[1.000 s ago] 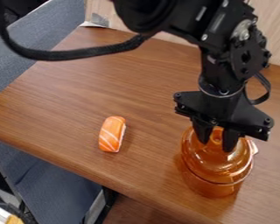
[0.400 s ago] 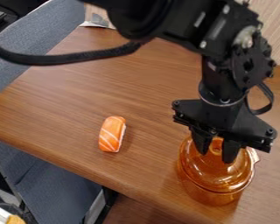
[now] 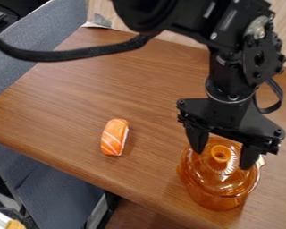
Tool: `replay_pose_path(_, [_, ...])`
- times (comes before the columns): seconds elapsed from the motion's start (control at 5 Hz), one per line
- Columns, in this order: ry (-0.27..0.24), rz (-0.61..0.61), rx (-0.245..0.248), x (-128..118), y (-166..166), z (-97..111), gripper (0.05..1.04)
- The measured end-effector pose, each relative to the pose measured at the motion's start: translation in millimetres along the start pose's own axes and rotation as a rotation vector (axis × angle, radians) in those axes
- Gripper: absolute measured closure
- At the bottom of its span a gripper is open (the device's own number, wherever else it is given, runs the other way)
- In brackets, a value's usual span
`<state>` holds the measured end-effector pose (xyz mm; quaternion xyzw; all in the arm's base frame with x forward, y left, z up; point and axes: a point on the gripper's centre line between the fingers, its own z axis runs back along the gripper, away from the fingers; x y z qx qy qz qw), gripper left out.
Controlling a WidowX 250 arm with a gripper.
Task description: Put the lid on top of the pot
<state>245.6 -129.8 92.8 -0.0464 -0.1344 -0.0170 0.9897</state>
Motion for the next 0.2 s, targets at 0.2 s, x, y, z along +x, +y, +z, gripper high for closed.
replay_pose_path(0.2, [-0.001, 0.009, 0.0, 0.9, 1.3, -0.1, 0.079])
